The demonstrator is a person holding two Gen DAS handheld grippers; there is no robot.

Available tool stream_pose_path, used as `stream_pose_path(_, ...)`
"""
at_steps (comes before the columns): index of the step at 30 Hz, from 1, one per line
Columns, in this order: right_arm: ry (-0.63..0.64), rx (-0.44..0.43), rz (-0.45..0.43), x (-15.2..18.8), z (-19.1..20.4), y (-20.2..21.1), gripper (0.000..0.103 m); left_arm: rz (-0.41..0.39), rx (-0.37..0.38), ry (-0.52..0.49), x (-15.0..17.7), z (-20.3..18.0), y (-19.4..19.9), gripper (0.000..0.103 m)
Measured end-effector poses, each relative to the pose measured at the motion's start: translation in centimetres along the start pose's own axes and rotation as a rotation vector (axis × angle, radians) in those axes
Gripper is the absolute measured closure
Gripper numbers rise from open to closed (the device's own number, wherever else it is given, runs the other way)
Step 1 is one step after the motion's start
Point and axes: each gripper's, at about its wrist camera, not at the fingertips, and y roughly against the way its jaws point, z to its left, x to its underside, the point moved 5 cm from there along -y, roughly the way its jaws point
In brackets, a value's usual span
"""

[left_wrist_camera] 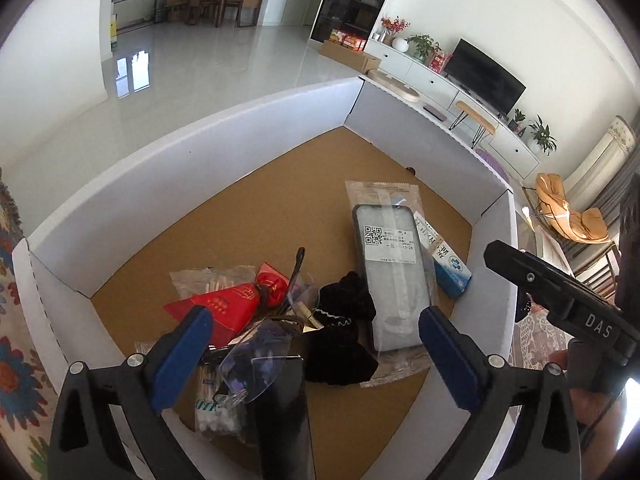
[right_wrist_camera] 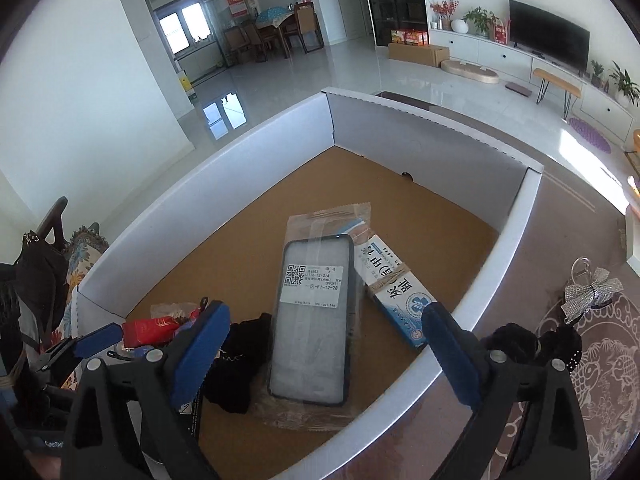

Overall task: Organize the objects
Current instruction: 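Open both grippers over the box and withdraw them, then bring both grippers back over the table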

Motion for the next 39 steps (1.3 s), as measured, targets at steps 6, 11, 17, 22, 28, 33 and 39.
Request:
stream_pose_path(6, -0.061, 0.058, -0.183, 4.4, -4.8, 6.9, 0.0, -0.124, -0.042, 0.002, -0.8, -0.1, 2.7, 0.0)
stream_pose_path(11, -0.068, 0.238, -0.183, 12.7, -11.3, 10.6, 0.0, -0.249, -0.055, 0.015, -1.6, -0.1, 5.3, 0.0)
stream_pose_path(17, -0.137, 0.438, -0.105, 22.9, -19.9, 15.1, 0.0, -0.362, -0.021, -0.02, -1.6, -2.4, 7.9, 0.0)
stream_pose_path(22, -0.289, 0.495, -0.077, 28.7, -24.9, 18.3, 0.0, -0.426, 0.079, -0.123, -0.5, -7.9, 10.1, 0.0)
stream_pose_path(28, -0.362, 0.517, -0.074, 31.6, -26.9, 19.4, 0.0, -0.42, 0.215, -0.297, 3.2, -16.3, 10.6, 0.0)
stream_pose_path(33, -0.362, 0.514, -0.085, 31.9, -26.9, 19.4, 0.0, -0.376, 0.318, -0.503, 8.4, -23.8, 10.6, 0.0)
stream_pose_path(39, -0.339, 0.524, -0.072, 31.7, -26.5, 18.7, 0.0, -0.204, 0.424, -0.586, 14.2, -29.1, 7.7, 0.0)
